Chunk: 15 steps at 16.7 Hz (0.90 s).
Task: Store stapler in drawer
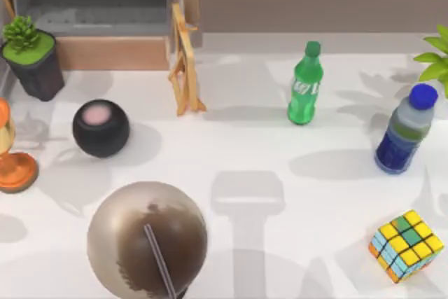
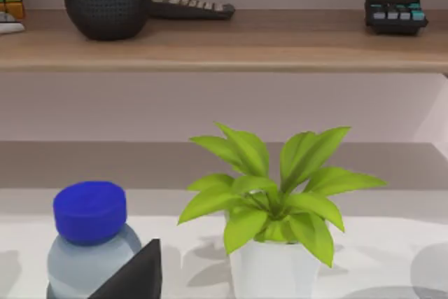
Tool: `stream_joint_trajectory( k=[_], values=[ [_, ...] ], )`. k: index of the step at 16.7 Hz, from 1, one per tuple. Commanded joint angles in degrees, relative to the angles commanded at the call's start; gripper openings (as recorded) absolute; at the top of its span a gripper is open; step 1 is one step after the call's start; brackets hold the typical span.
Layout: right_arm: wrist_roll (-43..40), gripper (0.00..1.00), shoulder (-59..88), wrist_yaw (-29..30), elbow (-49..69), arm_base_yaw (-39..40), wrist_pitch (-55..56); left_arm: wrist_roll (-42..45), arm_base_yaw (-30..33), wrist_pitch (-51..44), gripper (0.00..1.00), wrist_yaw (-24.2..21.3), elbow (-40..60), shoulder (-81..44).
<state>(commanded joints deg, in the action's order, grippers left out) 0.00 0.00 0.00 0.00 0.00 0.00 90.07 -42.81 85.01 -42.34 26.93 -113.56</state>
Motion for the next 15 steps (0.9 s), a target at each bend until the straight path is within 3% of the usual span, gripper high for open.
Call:
stream_joint_trajectory(
  k=[9, 15],
  values=[
    [0.0, 1.0, 0.0, 0.0, 0.0, 0.0, 0.0, 1.02, 1.58, 3.01, 1.0, -1.11, -1.54, -0.48],
    [0.0, 1.0, 0.0, 0.0, 0.0, 0.0, 0.0, 1.01, 5.06, 0.64, 1.0, 2.14, 2.62, -2.31]
  ],
)
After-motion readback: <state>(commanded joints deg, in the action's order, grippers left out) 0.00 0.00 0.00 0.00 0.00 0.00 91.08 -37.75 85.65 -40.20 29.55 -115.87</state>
